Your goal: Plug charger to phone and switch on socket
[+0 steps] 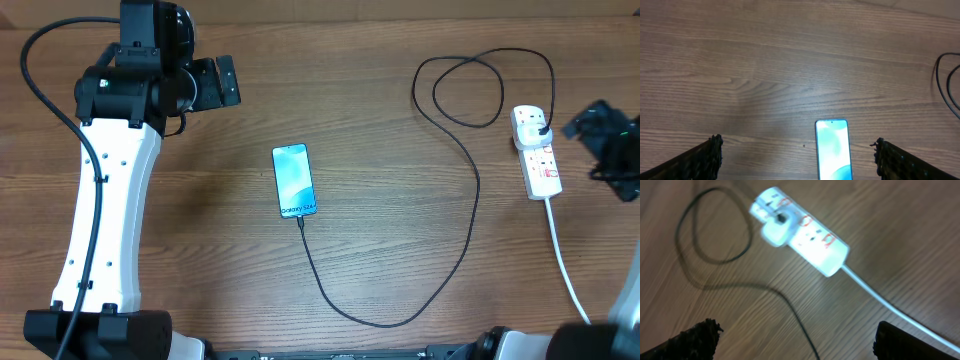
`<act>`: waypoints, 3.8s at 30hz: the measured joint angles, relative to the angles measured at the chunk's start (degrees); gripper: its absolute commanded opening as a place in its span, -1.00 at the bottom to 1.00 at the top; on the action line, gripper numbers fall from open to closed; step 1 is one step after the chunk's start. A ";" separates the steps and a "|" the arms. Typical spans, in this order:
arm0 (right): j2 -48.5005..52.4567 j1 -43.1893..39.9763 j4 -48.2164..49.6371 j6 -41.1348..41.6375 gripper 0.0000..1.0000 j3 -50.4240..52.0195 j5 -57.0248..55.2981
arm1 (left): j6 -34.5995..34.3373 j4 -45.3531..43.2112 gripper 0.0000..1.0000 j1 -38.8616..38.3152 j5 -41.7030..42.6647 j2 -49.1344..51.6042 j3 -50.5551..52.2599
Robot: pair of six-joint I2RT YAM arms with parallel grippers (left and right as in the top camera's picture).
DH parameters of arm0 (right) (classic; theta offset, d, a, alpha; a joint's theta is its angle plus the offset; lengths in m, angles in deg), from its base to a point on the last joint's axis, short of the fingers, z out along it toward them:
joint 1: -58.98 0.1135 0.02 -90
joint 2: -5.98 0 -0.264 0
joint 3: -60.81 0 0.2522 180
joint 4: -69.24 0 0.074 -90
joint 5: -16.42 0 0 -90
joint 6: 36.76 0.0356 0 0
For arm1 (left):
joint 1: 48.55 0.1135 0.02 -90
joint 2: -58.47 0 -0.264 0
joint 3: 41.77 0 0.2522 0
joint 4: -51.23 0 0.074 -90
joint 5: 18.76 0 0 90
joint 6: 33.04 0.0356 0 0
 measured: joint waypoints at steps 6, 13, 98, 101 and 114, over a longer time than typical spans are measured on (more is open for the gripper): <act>-15.37 13.03 5.35 0.52 0.98 11.47 0.11 | 0.00 0.02 0.99 0.00 -0.17 0.00 0.00; -32.09 23.78 10.36 -0.09 1.00 23.82 -1.20 | 0.00 0.02 0.99 0.00 -0.20 0.00 0.00; -84.11 28.13 69.57 -18.51 1.00 88.72 1.11 | 0.00 0.02 0.99 0.00 -0.20 0.00 0.00; -84.11 28.13 69.57 -19.06 1.00 88.72 0.90 | 0.00 0.04 0.99 0.00 -0.20 0.00 0.00; -84.11 28.13 69.29 -25.38 1.00 88.72 0.42 | 0.00 0.02 0.99 0.00 -0.20 0.00 0.00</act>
